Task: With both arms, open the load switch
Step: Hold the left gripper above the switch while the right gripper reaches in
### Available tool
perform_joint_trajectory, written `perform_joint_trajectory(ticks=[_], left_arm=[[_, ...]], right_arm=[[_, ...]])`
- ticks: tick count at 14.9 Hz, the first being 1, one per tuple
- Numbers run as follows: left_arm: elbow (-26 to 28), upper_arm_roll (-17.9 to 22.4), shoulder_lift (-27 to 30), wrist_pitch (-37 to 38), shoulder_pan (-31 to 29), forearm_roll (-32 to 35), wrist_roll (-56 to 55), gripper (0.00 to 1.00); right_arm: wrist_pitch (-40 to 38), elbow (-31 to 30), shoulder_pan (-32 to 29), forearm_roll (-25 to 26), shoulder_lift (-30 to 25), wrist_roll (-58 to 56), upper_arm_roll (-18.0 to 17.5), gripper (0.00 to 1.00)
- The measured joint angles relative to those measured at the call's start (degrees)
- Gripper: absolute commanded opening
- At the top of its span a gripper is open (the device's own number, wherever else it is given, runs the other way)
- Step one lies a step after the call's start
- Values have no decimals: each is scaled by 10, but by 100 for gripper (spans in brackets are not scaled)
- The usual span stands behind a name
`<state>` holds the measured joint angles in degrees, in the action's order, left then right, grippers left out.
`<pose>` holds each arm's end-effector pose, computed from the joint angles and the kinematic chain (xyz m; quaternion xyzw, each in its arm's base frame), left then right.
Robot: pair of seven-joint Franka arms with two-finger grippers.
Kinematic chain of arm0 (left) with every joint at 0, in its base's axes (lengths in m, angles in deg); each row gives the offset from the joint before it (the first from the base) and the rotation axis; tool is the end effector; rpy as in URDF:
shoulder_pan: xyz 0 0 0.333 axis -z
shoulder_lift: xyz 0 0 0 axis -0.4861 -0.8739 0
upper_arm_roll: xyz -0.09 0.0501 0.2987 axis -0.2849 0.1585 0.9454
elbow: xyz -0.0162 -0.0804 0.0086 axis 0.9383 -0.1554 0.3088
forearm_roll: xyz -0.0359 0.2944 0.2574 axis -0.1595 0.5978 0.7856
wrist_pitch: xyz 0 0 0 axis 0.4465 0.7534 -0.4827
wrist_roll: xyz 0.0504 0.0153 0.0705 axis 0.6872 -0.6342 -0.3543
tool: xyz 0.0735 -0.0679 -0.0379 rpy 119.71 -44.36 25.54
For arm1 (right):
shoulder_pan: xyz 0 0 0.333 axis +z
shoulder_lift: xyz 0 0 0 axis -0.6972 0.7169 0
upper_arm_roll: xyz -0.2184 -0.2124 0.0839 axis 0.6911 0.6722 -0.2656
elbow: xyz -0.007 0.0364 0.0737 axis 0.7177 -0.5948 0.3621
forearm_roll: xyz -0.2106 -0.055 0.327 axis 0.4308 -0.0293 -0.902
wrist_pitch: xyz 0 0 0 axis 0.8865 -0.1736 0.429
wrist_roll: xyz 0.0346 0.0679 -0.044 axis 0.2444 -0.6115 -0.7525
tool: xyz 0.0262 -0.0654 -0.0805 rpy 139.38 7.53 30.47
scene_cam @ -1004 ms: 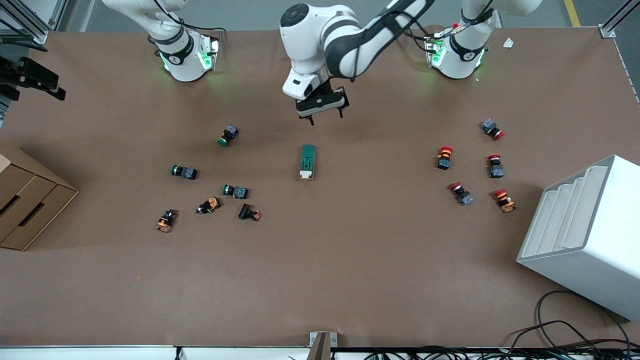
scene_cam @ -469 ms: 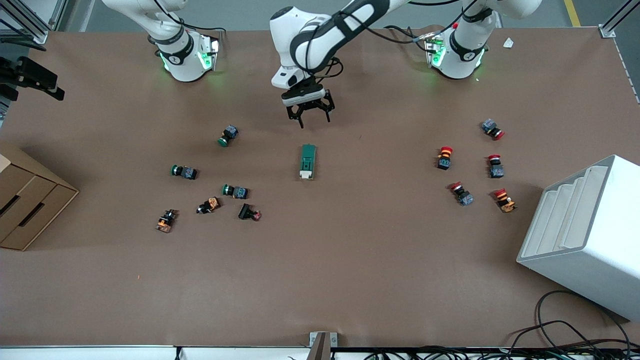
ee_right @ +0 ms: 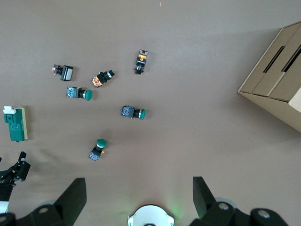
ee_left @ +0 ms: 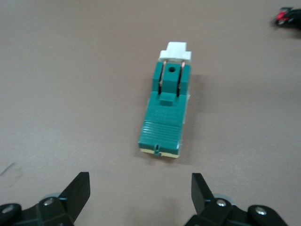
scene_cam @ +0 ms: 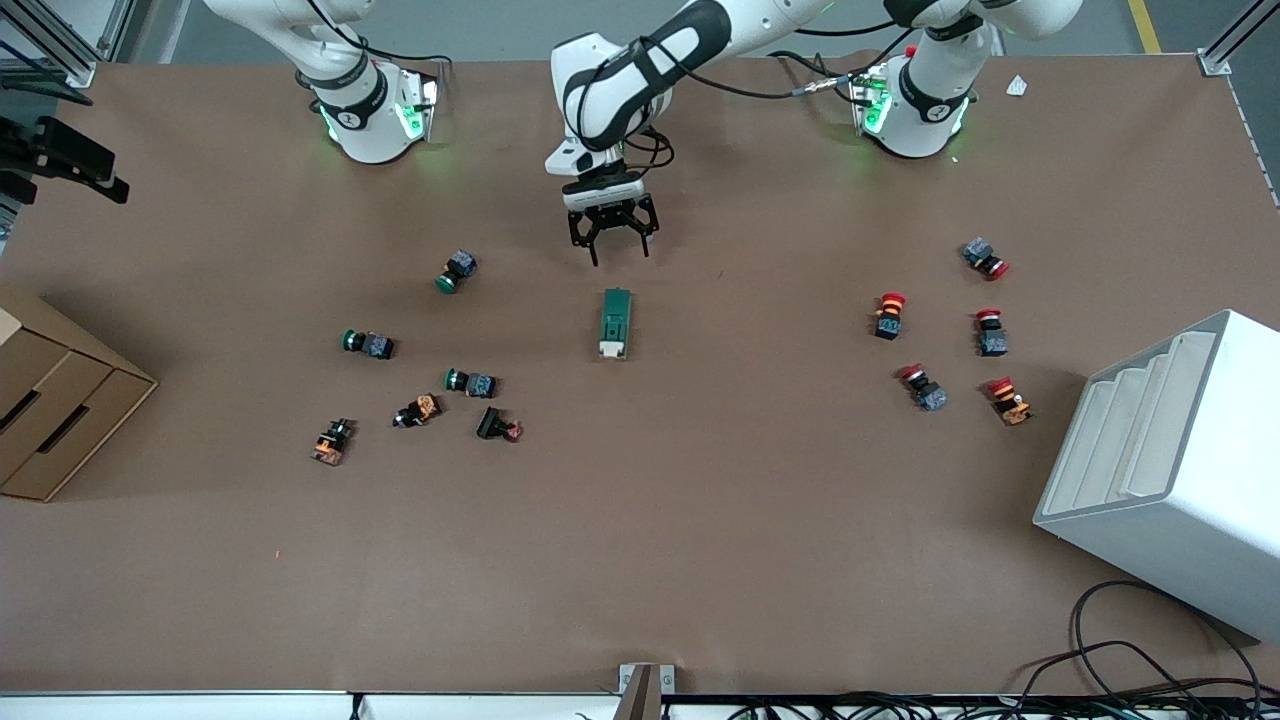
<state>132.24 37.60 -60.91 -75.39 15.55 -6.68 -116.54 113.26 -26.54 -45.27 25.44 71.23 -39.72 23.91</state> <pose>0.2014 -0.5945 0.1731 -0.9402 -0.0466 -0.3335 0.0510 0.5096 -0.0242 0.6735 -0.9988 0.0076 0.0469 0.0121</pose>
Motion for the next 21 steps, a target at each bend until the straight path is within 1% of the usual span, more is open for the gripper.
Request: perform_joint_trajectory(ticks=[3,6,10,12,14,16,19,21], left_arm=[[22,1,-4,1,7,51,-25,96],[45,2,-7,2,8,98,-36,96],[47,10,-13,7,8,150,-39,96],[47,22,-16,7,7,176,-52,96],[43,27,-25,7,5,190,-62,96],[37,27,-32,7,5,194,-62,96],[24,28,-36,7,5,195,-78,97],[18,32,-43,7,6,206,-93,97]], right_arm=[[13,0,-1,0,22,0,2,100],[21,-2,-2,0,61,0,3,100],[23,-6,-15,0,127,0,5,100],[26,-5,-20,1,141,0,6,100],[26,-2,-17,0,141,20,4,100],[27,0,-1,-1,141,75,0,100],[37,-1,56,-7,145,208,-4,100],[44,-1,98,-33,154,324,-6,100]])
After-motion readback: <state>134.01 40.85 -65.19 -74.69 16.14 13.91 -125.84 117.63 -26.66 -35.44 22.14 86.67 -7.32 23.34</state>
